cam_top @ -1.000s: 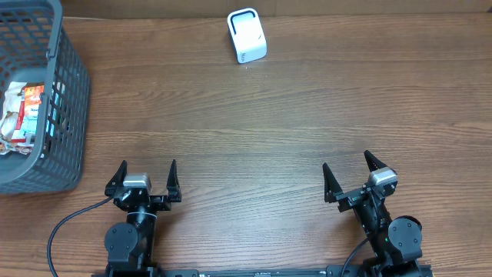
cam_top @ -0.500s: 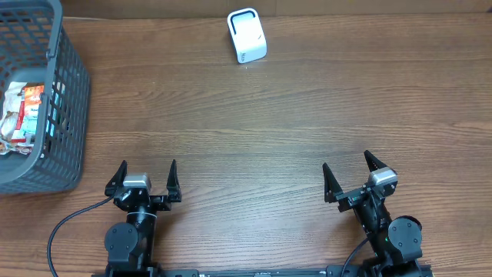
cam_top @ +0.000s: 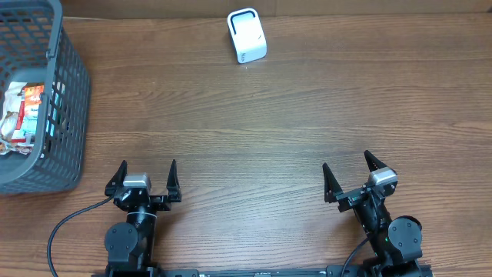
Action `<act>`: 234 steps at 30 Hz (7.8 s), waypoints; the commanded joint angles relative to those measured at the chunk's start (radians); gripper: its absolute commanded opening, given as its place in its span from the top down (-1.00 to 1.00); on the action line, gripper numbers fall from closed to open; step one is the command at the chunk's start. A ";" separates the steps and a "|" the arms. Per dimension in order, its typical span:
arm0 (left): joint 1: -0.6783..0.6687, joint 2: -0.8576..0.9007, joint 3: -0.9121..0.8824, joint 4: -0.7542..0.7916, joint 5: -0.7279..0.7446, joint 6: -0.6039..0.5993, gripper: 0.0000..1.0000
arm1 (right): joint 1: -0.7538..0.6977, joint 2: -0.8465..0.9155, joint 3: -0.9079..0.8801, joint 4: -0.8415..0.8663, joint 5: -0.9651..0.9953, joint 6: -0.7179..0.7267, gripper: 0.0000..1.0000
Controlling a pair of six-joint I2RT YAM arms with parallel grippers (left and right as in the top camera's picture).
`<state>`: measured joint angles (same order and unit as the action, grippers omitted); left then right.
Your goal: Scan the item barcode
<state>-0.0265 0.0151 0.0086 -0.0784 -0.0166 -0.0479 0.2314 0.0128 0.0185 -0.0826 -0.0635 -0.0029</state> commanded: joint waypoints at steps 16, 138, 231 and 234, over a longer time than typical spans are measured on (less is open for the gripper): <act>-0.005 -0.011 -0.004 0.003 -0.009 0.023 -0.99 | 0.003 -0.010 -0.011 0.005 -0.001 0.002 -1.00; 0.763 1.933 1.939 -1.010 0.277 0.539 -0.99 | 0.003 -0.010 -0.011 0.005 -0.001 0.002 -1.00; 0.648 2.173 1.869 -0.909 0.163 0.621 -0.24 | 0.003 -0.010 -0.011 0.005 -0.001 0.002 -1.00; 0.648 2.169 1.874 -0.910 0.163 0.619 -0.19 | 0.003 -0.010 -0.011 0.005 -0.001 0.002 -1.00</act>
<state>0.6193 2.1826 1.8900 -0.9836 0.1555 0.5762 0.2314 0.0128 0.0185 -0.0822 -0.0635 -0.0032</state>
